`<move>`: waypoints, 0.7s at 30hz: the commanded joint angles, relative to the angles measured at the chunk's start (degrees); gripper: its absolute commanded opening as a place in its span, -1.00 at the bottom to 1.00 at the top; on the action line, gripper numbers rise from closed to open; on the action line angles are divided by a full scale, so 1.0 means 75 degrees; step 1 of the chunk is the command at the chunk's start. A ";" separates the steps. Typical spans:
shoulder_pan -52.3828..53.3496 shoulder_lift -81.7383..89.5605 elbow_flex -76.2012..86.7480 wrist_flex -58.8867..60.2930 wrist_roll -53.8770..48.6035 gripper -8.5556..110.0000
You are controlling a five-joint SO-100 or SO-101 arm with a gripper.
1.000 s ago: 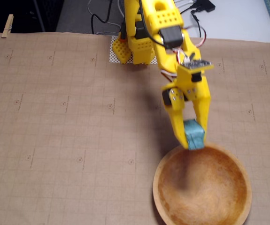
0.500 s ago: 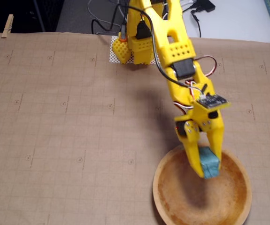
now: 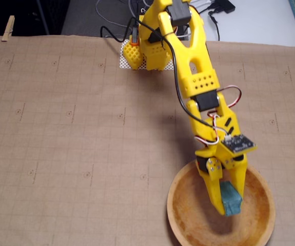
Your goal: Grasp a blue block and put it in the bowl.
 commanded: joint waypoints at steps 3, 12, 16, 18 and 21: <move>-0.0012 -0.0246 -0.0996 -0.0223 -0.0059 -0.90; 0.0012 -0.0996 -0.1523 -0.0223 -0.0059 -0.90; 0.0023 -0.1207 -0.1641 -0.0223 -0.0012 -0.90; 0.0035 -0.1230 -0.1676 -0.0223 -0.0047 -0.87; 0.0035 -0.1254 -0.1676 -0.0223 -0.0047 -0.76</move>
